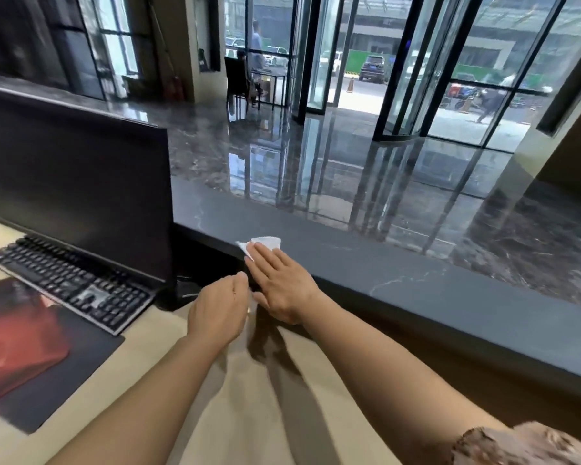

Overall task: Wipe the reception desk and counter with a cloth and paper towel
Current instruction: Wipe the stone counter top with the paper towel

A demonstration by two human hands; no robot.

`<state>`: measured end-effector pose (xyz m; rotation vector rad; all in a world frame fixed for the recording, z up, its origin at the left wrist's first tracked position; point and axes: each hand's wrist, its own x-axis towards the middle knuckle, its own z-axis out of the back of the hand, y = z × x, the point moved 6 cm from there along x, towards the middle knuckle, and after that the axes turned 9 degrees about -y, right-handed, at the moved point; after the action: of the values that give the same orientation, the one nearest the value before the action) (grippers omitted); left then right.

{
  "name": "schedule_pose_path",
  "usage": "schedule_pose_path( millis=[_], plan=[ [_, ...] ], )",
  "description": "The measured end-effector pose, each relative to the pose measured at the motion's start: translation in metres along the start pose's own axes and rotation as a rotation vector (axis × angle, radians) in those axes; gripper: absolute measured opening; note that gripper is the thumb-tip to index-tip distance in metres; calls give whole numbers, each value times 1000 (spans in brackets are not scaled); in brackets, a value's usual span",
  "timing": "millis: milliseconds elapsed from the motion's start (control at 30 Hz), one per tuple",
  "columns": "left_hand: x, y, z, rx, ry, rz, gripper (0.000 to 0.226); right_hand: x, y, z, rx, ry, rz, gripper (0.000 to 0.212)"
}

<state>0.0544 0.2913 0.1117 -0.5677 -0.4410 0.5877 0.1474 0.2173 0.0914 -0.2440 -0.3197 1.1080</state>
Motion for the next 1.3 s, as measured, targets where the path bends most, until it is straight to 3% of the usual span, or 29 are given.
schedule_pose_path(
  millis=[200, 400, 600, 733, 900, 1133, 1300],
  plan=[
    [4, 20, 9, 59, 32, 28, 38, 25, 5, -14, -375, -5, 140, 61],
    [0, -7, -5, 149, 62, -130, 25, -22, -10, -15, -526, -22, 128, 61],
    [-20, -44, -25, 212, 89, -191, 14, -101, -39, -14, -516, 11, 67, 59],
    [-48, -84, -40, 126, 96, -205, 17, -162, -66, -18, -494, 48, 16, 58],
    [-80, -136, -68, 133, 140, -302, 39, -234, -97, -26, -417, 18, -57, 59],
    [-122, -203, -98, 87, 121, -393, 37, -325, -132, -42, -432, -74, -137, 60],
    [-159, -263, -119, 98, 123, -568, 42, -389, -155, -49, -464, -99, -231, 60]
  ],
)
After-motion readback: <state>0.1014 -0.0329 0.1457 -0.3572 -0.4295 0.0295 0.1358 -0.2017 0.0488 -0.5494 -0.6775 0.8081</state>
